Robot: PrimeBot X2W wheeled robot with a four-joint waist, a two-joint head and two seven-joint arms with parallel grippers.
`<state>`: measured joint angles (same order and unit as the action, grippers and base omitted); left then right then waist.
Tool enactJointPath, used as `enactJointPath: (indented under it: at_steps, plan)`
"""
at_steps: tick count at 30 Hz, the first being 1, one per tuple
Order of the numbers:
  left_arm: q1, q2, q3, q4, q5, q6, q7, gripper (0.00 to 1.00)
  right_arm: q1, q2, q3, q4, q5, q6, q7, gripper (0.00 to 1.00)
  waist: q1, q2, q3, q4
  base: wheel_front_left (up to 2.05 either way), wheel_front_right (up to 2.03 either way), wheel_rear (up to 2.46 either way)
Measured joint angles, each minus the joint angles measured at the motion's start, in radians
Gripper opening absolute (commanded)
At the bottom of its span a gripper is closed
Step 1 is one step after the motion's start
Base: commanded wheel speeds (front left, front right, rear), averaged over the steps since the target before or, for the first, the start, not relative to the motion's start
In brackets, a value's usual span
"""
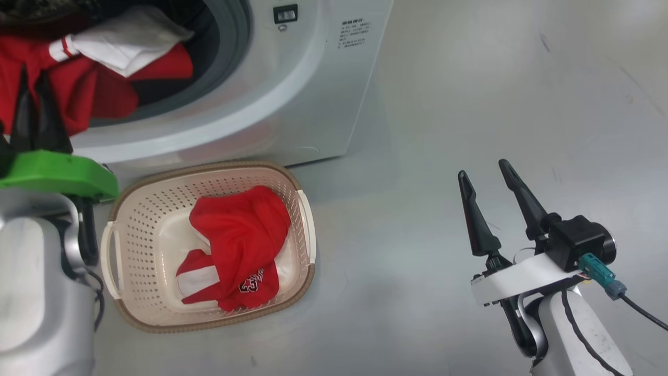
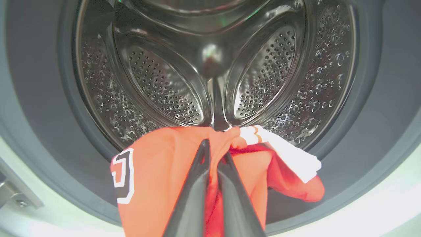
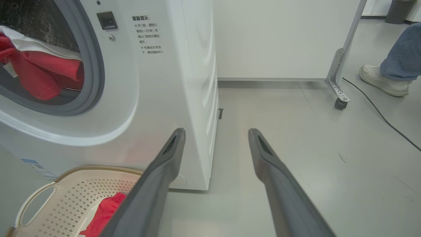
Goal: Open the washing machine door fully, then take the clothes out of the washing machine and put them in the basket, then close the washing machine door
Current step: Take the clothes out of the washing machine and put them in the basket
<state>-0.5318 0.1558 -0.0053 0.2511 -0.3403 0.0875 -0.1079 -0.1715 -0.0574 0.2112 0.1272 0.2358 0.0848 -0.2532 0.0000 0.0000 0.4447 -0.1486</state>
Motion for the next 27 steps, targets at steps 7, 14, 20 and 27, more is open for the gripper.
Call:
enactJointPath:
  at_steps: [7,14,20,27]
  plan:
    - [0.104,-0.03,-0.009,-0.067,-0.008,-0.001,-0.059,0.0,0.037,-0.001,0.0,0.011,-0.001,-0.001,0.0,1.0,0.0,0.0,-0.077,0.015,0.0,0.0,0.0]
    - [0.156,-0.041,-0.035,-0.145,-0.01,-0.014,-0.079,0.0,0.077,-0.007,-0.003,0.011,-0.008,-0.006,0.0,1.0,0.0,0.0,-0.139,0.036,0.0,0.0,0.0]
    - [0.252,-0.046,-0.047,-0.197,-0.009,-0.013,-0.076,0.0,0.083,-0.008,0.008,0.005,-0.01,-0.007,0.0,1.0,0.0,0.0,-0.162,0.056,0.0,0.0,0.0]
    - [0.35,-0.079,-0.085,-0.195,-0.019,-0.012,-0.042,0.0,0.097,-0.008,0.014,-0.015,-0.011,-0.007,0.0,1.0,0.0,0.0,-0.15,0.058,0.0,0.0,0.0]
